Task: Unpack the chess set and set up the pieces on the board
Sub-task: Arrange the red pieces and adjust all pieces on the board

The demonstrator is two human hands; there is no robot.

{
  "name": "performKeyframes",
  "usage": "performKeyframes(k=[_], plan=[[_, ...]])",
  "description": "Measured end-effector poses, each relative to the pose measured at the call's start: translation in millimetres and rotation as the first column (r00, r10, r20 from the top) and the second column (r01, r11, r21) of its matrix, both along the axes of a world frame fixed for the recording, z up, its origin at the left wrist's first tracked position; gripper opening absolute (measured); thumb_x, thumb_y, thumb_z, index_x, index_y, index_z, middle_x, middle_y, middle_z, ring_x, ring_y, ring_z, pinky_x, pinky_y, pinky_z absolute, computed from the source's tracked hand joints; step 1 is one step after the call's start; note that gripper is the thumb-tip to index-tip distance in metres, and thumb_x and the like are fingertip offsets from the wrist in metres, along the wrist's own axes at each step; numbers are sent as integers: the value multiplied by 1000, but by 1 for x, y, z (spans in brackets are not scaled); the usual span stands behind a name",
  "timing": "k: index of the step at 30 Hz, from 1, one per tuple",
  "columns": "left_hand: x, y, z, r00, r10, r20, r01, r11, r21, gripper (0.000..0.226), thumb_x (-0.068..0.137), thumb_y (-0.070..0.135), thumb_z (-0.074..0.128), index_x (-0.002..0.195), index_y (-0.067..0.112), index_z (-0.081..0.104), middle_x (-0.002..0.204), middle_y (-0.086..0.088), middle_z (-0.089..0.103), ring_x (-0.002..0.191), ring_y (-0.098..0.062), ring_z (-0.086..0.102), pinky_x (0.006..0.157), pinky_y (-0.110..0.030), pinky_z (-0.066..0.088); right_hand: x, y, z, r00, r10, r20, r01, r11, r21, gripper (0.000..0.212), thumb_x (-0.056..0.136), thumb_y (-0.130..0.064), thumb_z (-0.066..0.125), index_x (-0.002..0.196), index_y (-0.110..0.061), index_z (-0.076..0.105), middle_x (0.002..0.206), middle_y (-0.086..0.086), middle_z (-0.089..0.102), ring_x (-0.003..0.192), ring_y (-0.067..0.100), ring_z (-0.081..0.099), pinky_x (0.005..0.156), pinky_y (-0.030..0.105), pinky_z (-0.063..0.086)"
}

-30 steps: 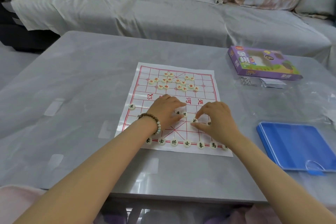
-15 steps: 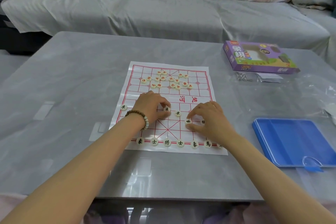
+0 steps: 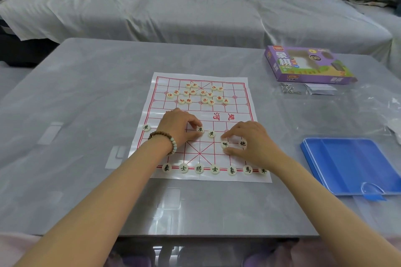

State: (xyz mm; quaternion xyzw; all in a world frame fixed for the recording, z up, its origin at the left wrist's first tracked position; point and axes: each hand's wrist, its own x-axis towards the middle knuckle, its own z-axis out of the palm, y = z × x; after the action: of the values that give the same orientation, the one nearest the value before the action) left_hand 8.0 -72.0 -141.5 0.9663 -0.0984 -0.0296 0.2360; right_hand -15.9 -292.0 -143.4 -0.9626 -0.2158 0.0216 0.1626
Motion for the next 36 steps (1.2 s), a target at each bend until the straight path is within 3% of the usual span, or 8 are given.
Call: performKeyframes(k=[3,9,12,18,25,31,33,36], plan=[[0,-1,2,1000,-10,2,10,999,51,35,81,45,64,113,31,62,105,10,63,103,-13,47,91,-30,38,3,-2,-1,1000,-23,16,23,1000,3,24,82,-46,64,105,-38,64,113,-15,59,109,9,48,92,19,23],[1,-7,5,998,-59,21,55,989,139,48,81,50,61,125,33,53,130,7,51,123,-16,38,102,-34,31,24,3,1,966,-239,102,242,970,-14,33,79,-56,63,99,-30,64,108,-9,63,105,12,53,105,33,29],[1,-7,4,995,-100,10,96,976,198,51,81,55,57,127,34,50,134,9,48,126,-15,35,105,-34,28,28,8,-3,970,-221,97,227,972,-54,34,78,-59,62,96,-30,62,105,-9,63,101,12,53,108,36,28],[2,-2,1,988,-149,-33,152,959,238,67,81,61,51,140,33,34,151,9,27,138,-14,23,113,-35,13,26,-2,-7,985,-172,20,172,985,20,32,82,-48,64,112,-37,63,112,-11,62,104,7,51,101,30,28],[-1,-4,-6,981,-178,-77,193,940,283,76,79,68,46,143,33,25,153,10,21,141,-12,17,115,-37,-3,30,2,-8,981,-192,32,191,981,18,26,82,-46,65,106,-36,67,110,-10,62,104,9,51,100,32,30],[-4,-5,-7,978,-183,-97,205,926,316,75,79,69,43,143,33,25,154,10,19,141,-13,16,115,-39,-4,29,3,-5,980,-197,31,197,980,0,33,83,-46,64,114,-36,63,115,-9,61,108,11,51,101,31,29],[-4,-5,-7,978,-180,-104,205,924,322,76,80,69,43,144,33,24,154,10,18,142,-13,15,115,-39,-4,25,8,-3,976,-204,79,202,979,39,40,83,-48,63,121,-36,58,118,-9,59,112,12,50,101,29,27],[-4,-5,-5,979,-172,-112,200,923,329,75,80,68,43,144,33,24,154,10,18,142,-14,14,115,-39,-4,20,24,0,972,-169,163,167,986,24,38,82,-53,61,115,-35,62,119,-10,57,115,13,47,107,33,25]])
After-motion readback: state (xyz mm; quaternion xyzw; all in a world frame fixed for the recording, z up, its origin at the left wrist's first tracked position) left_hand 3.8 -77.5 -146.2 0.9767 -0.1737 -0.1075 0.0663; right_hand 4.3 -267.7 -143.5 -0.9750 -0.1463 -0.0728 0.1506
